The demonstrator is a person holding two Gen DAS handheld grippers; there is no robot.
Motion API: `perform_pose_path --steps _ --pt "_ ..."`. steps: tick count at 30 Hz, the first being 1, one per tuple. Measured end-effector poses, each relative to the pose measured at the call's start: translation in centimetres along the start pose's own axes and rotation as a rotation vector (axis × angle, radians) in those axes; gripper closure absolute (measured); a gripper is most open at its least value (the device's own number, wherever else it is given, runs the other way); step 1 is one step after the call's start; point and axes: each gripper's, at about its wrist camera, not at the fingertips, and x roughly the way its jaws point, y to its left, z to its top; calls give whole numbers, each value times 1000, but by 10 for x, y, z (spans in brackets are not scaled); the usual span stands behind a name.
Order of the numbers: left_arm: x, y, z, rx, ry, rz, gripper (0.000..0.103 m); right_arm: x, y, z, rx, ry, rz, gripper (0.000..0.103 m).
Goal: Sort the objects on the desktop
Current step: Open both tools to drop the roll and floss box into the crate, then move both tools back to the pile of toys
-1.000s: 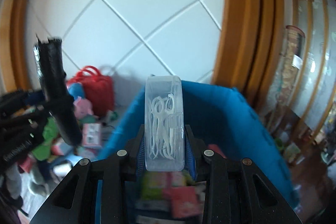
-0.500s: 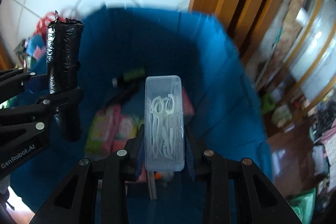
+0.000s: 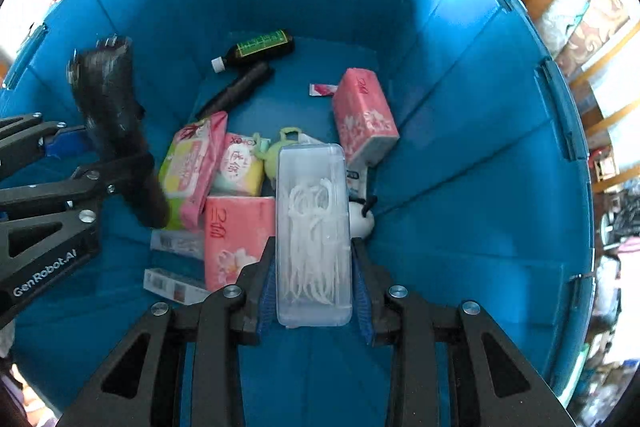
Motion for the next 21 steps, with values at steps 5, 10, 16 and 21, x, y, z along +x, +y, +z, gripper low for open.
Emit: perform_pose_path --steps 5,10,16,21 --pt "-6 4 3 -2 -33 18 69 -2 2 1 -13 -12 -3 46" --pt "-22 11 -3 -29 -81 19 69 -7 5 1 -21 -59 -22 24" --pt "-69 24 -24 -64 -228 15 68 -31 9 -10 -22 -180 2 9" --pt "-123 43 -58 -122 -407 89 68 -61 21 -30 -24 -323 45 1"
